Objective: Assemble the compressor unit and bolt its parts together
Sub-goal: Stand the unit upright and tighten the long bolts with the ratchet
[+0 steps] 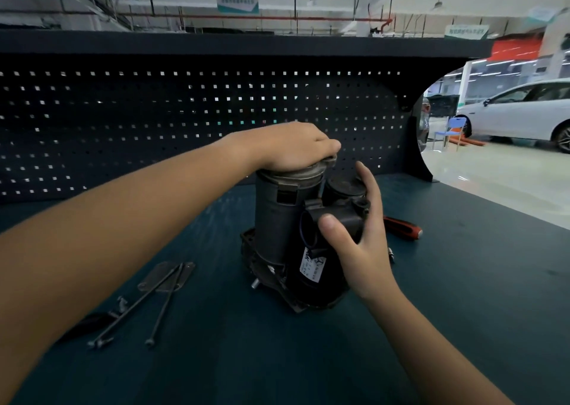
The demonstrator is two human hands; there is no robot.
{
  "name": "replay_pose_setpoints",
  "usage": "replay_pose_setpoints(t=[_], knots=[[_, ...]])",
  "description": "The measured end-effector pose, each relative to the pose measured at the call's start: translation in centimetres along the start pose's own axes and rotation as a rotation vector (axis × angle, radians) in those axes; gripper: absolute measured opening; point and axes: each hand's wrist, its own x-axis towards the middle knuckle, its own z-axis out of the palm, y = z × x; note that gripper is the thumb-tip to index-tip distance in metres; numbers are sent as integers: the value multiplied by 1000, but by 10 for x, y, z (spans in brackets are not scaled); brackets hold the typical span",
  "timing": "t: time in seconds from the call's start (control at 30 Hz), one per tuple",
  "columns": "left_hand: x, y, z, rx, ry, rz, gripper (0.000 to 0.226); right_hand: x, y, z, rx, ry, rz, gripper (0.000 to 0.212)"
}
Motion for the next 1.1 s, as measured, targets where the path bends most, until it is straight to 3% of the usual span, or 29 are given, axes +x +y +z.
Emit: replay_pose_setpoints(t=[0.23, 0.43, 0.8, 0.9, 0.97, 1.1], knots=[[-10, -3, 8, 50, 157, -7, 42, 2, -1, -2, -47, -35, -51, 86], [-6, 3, 1, 7, 35, -24, 40, 3, -3, -4, -45, -43, -3, 83], [4, 2, 5, 87, 45, -69, 37, 5, -7, -8, -46, -39, 46, 76], [2, 3, 5, 98, 23, -56, 34, 5, -8, -7, -11, -19, 86, 63], [2, 2, 4, 188, -30, -42, 33, 8, -9, -8, -52, 15, 112, 52], [2, 2, 4, 275, -39, -34, 40, 10, -16, -13, -253, 44, 78, 59]])
